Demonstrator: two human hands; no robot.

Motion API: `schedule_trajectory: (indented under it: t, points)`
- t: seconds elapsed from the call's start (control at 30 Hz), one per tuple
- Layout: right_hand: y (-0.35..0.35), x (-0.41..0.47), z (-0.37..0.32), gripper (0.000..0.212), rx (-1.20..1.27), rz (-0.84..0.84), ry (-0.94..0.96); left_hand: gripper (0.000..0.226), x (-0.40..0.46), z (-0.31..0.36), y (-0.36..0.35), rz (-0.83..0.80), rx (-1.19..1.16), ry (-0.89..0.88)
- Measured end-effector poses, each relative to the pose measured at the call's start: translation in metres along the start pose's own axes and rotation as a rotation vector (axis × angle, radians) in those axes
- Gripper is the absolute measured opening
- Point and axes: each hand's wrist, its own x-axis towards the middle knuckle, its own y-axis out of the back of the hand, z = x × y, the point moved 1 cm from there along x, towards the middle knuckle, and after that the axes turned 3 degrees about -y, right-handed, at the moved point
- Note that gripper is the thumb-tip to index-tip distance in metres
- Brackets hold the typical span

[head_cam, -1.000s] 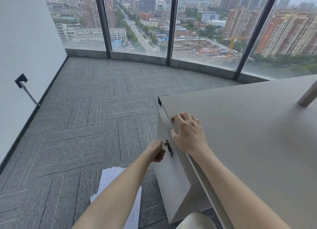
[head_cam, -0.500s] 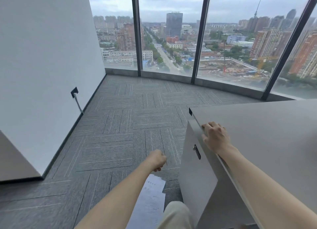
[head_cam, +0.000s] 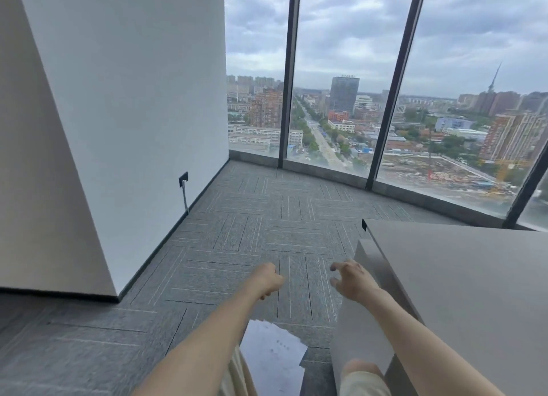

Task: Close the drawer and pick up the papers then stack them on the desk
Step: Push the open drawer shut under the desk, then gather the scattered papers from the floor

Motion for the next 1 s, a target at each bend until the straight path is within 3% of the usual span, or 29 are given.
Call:
schedule_trajectory:
  t: [0.2,0.47,0.73,0.9,1.0]
  points:
    - [-0.026,0.008,-0.017,0.049,0.082,-0.182,-0.042,0.025,-0.006,-0.037,0.002,0.027,-0.005,0.066]
    - [-0.096,0.059,-0.04,0.048,0.126,-0.354,-0.067,0.007,0.043,-0.099,-0.015,0.019,-0.05,0.172]
    - [-0.225,0.146,-0.041,0.051,0.1,-0.587,-0.082,0.008,0.138,-0.189,-0.07,-0.059,-0.149,0.369]
    - [-0.326,0.192,-0.022,0.052,0.167,-0.67,-0.198,0.028,0.209,-0.254,-0.125,-0.078,-0.112,0.475]
    - [-0.391,0.211,-0.005,0.052,0.203,-0.733,-0.283,0.029,0.244,-0.292,-0.165,-0.104,-0.133,0.539]
